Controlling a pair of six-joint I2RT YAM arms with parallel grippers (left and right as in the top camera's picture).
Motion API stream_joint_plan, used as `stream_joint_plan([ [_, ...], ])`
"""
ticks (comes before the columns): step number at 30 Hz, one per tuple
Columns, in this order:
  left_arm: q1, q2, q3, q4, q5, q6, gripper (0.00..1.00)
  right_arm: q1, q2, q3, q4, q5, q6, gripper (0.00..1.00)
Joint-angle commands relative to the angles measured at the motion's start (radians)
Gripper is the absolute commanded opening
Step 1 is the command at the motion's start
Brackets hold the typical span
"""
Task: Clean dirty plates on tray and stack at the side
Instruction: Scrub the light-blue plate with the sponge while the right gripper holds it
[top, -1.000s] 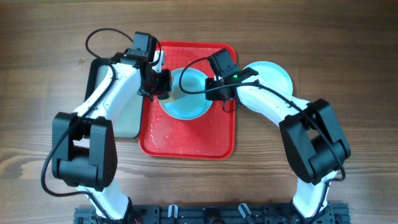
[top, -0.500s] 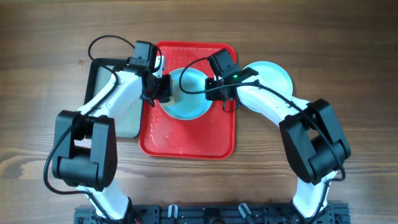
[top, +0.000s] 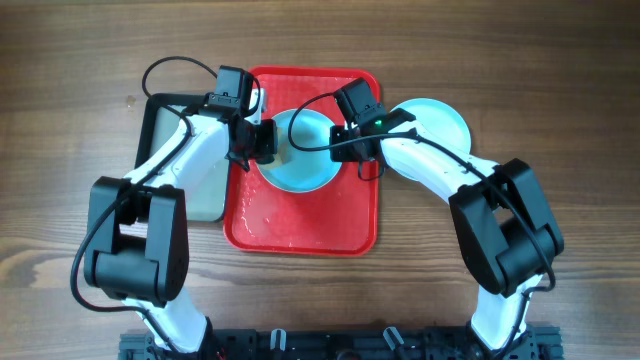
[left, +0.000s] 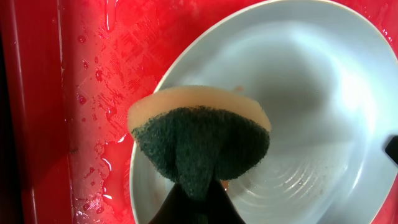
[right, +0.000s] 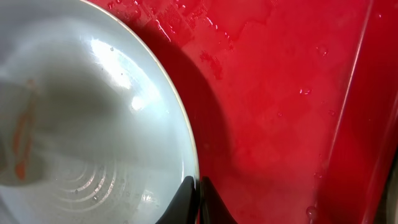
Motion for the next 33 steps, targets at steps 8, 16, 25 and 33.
stream_joint_plan([
  [8,0.002,0.014,-0.013,0.008,-0.029,0.02,0.04,-0.003,-0.032,-0.002,-0.005,-0.002,0.001,0.05],
  [16,0.002,0.014,-0.013,0.023,-0.033,0.019,0.04,-0.003,-0.032,-0.003,-0.003,-0.001,0.0,0.04],
  [25,0.002,0.014,-0.013,0.031,-0.033,0.012,0.04,-0.003,-0.032,-0.003,-0.003,-0.001,0.001,0.04],
  [33,0.002,0.018,-0.014,0.034,-0.033,0.012,0.04,-0.003,-0.032,-0.003,-0.003,-0.001,0.001,0.04],
])
